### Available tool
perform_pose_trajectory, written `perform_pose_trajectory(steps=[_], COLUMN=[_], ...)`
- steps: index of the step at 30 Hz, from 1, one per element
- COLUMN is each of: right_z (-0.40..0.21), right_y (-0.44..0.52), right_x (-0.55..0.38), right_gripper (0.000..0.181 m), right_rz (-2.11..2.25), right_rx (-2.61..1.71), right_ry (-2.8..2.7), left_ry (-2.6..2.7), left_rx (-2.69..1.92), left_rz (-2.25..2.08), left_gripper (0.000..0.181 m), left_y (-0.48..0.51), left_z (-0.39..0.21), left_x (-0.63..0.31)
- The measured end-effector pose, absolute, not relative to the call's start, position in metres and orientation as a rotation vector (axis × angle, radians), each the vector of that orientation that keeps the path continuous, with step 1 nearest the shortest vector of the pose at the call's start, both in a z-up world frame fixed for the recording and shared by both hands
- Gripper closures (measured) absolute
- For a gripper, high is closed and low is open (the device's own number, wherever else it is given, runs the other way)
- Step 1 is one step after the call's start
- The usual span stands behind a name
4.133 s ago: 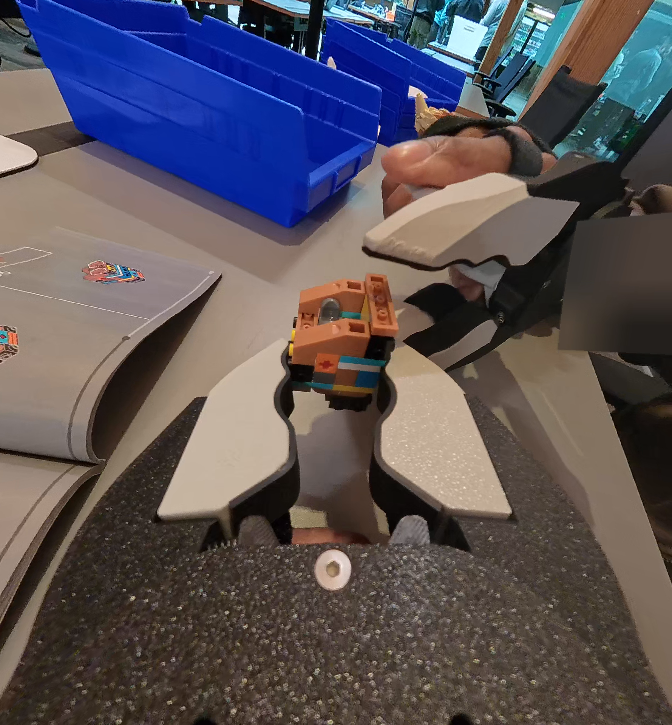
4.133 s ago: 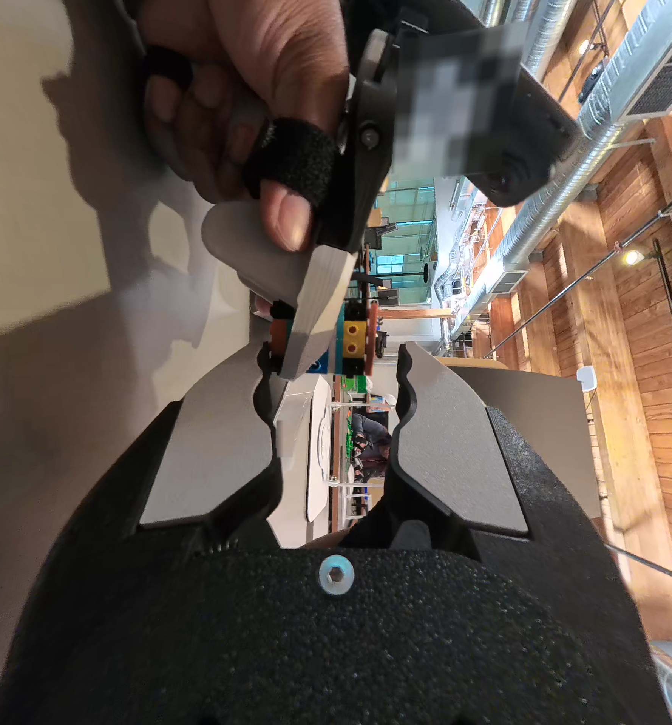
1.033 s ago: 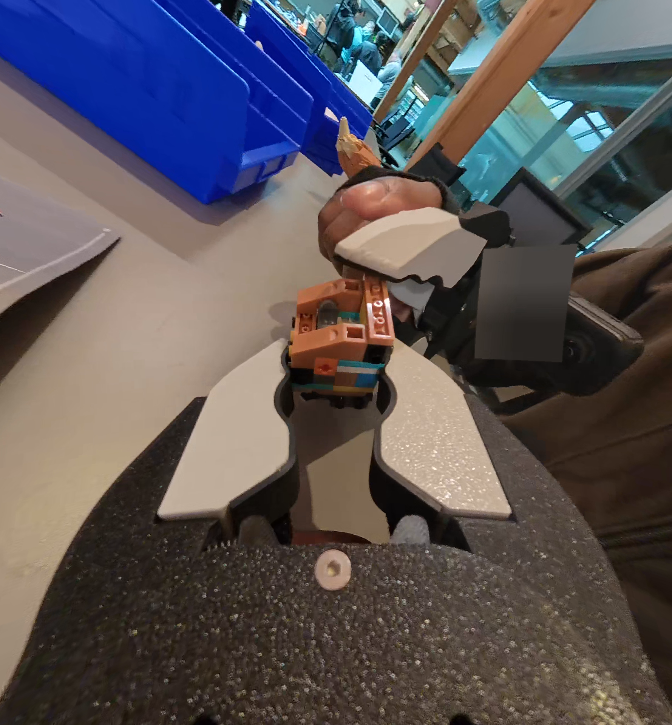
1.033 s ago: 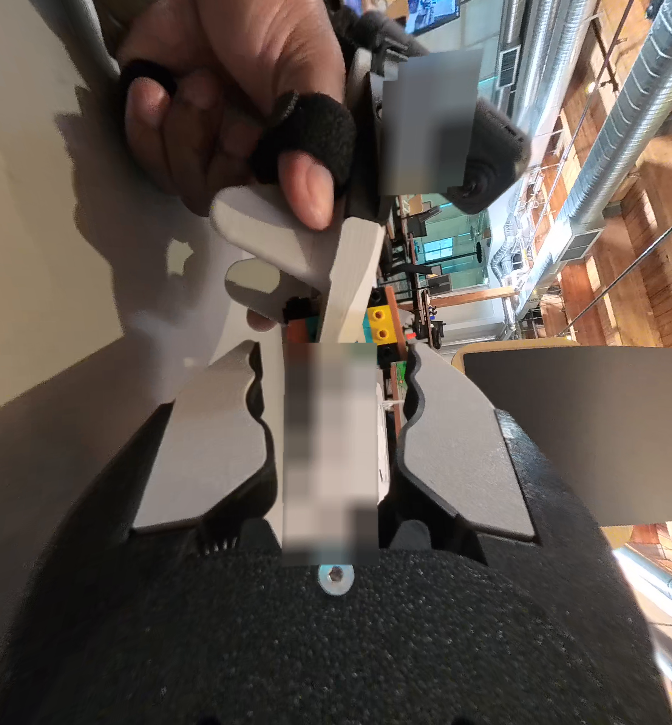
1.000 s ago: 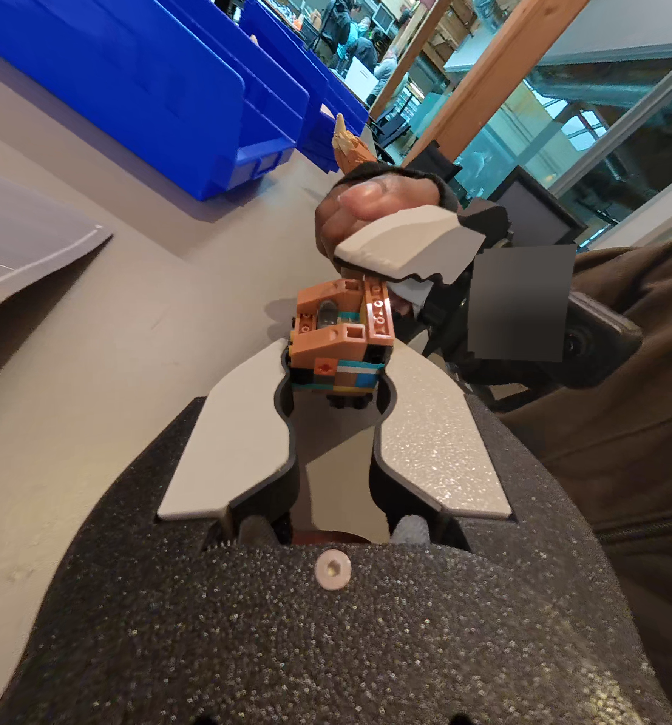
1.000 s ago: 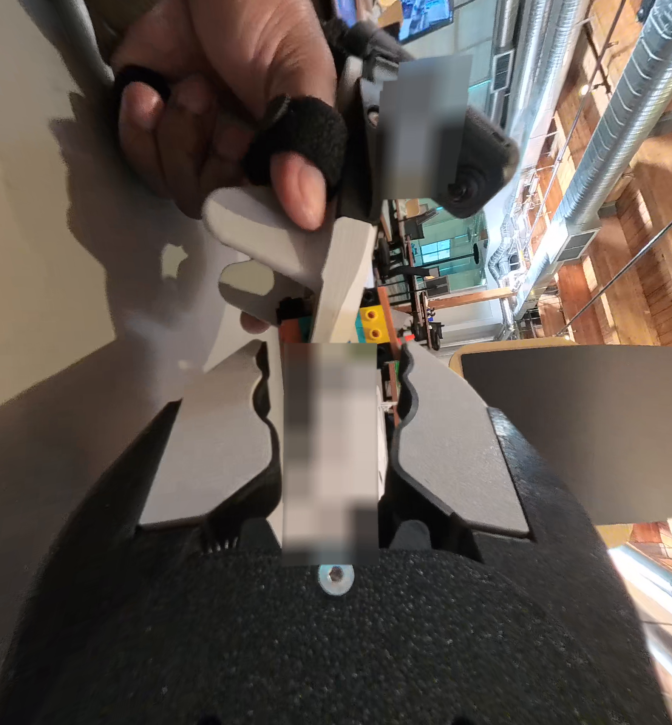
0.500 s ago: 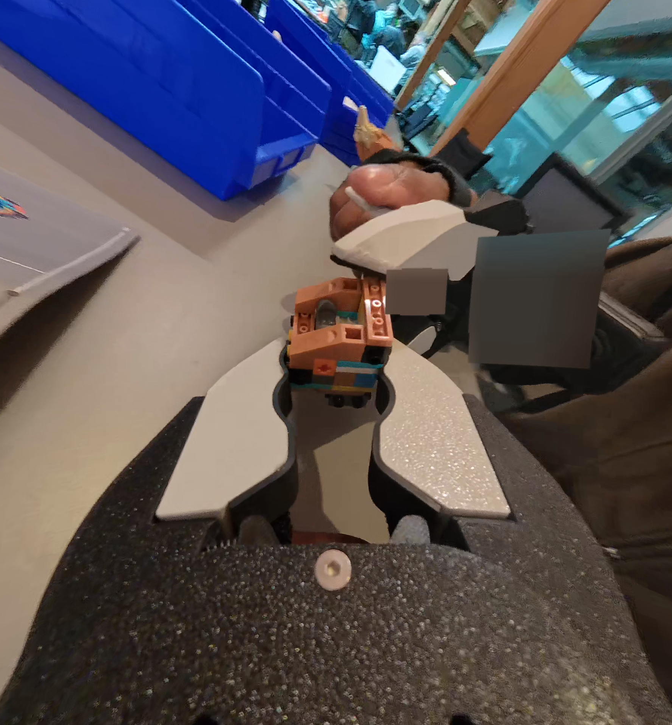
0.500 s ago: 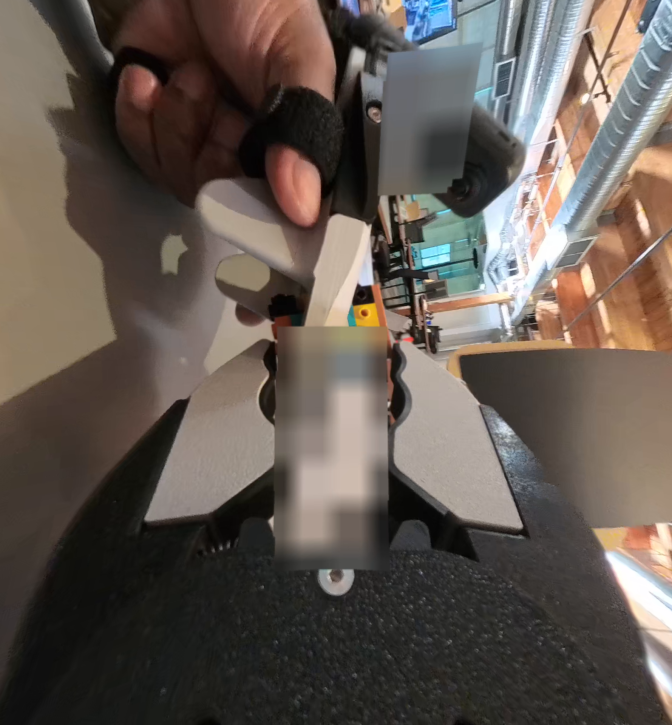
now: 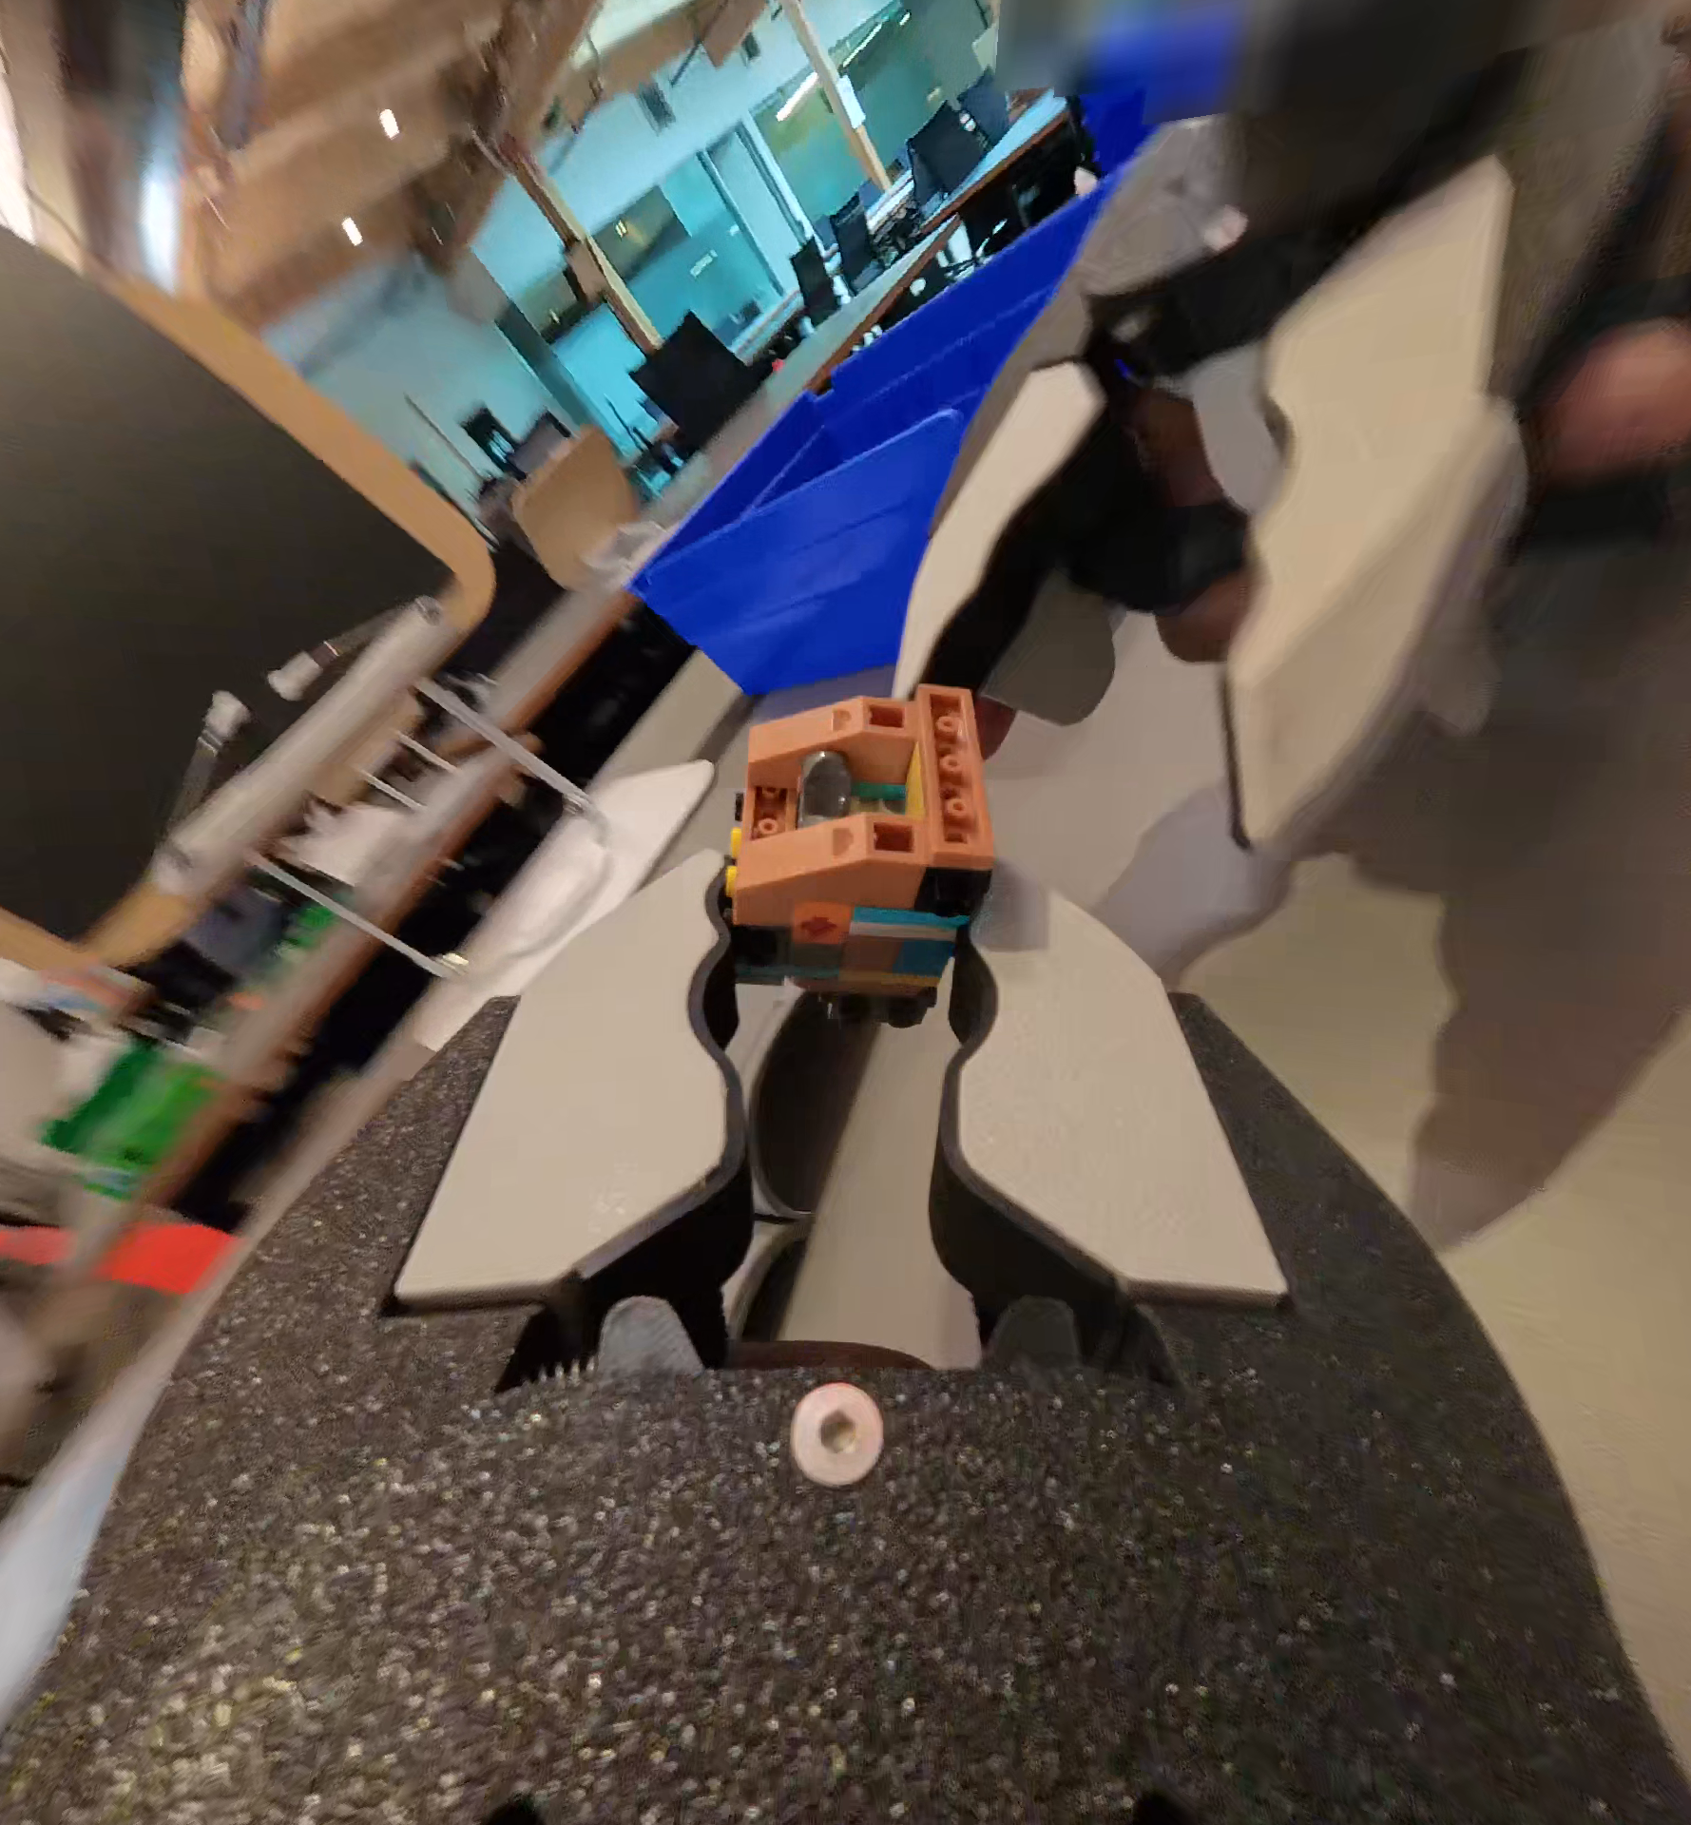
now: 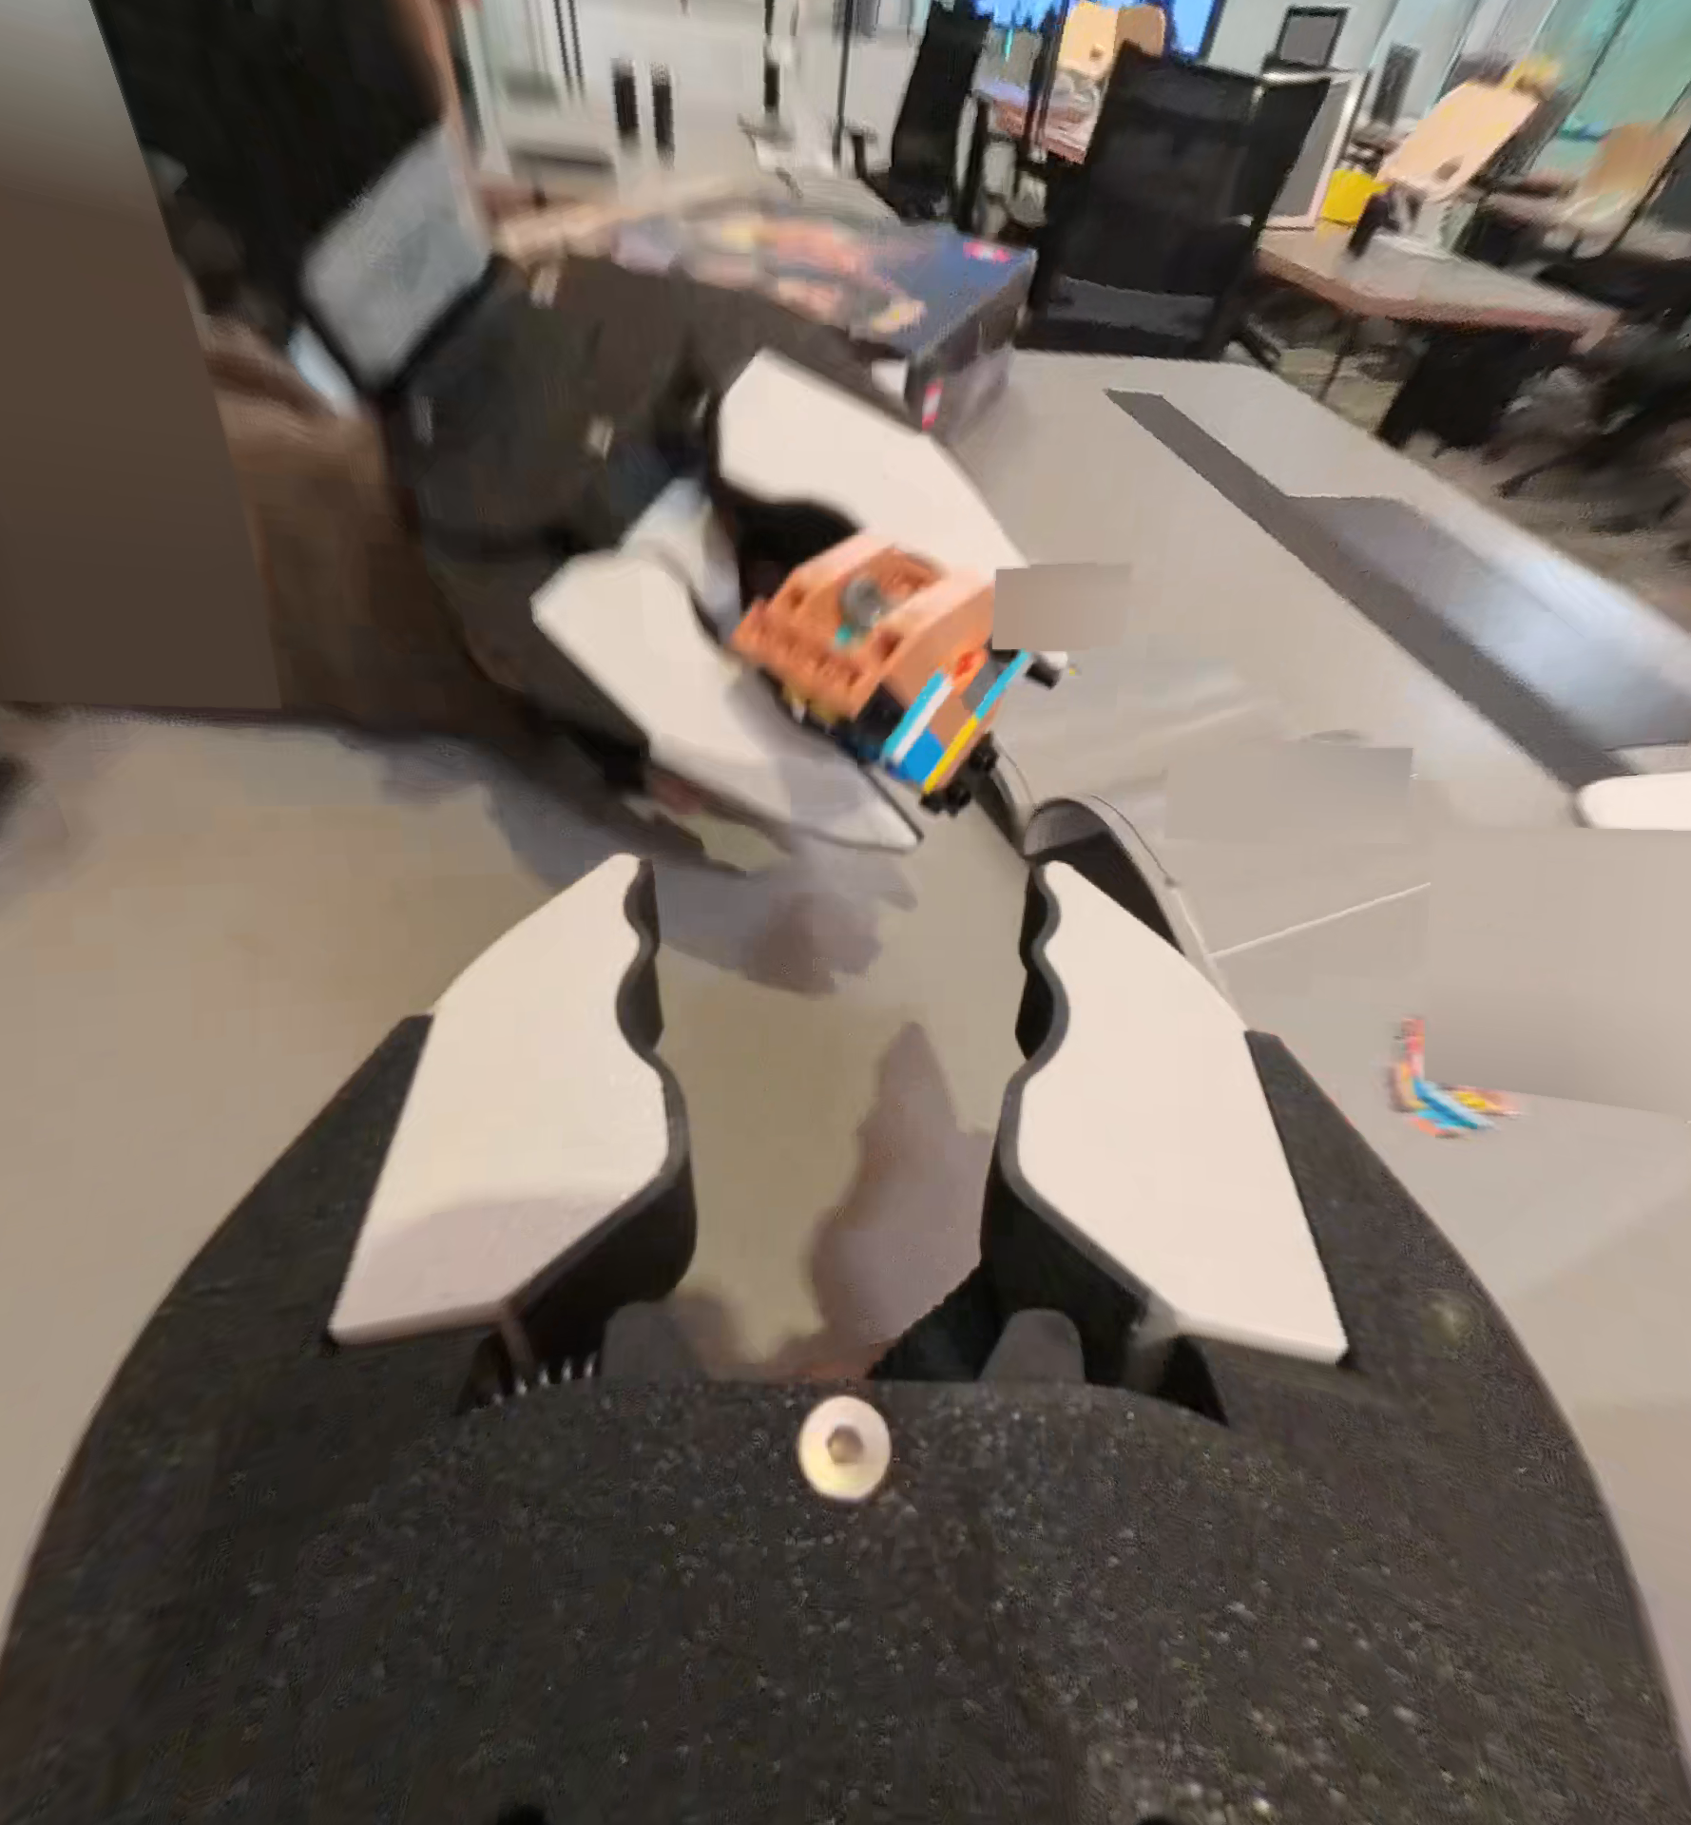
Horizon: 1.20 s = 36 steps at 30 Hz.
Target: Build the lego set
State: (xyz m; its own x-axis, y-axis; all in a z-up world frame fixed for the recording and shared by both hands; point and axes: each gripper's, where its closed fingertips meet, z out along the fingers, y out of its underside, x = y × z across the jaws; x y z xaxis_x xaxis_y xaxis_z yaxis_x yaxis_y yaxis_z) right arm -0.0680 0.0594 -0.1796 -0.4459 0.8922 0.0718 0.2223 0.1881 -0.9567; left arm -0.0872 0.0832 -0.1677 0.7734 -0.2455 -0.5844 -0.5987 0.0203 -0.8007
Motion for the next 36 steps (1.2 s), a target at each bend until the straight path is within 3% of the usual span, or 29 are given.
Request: perform_pose_trajectory(steps=[7,21,36], right_z=[-0.168,-0.173,-0.169], right_y=[0.044,0.014,0.001], right_x=[-0.062,-0.049,-0.038], right_gripper=[0.105,0.125,0.126], right_rz=[1.626,1.549,1.542], right_rx=[-1.218,-0.991,-0.773], right_ry=[-1.78,-1.936,-1.979], left_ry=[0.94,1.144,1.178], left_rx=[-1.34,-1.054,-0.955], left_rz=[0.615,0.748,0.782], left_gripper=[0.141,0.141,0.141], left_y=[0.076,0.057,0.046], left_z=[-0.163,-0.152,-0.146], left_x=[-0.067,-0.03,-0.016])
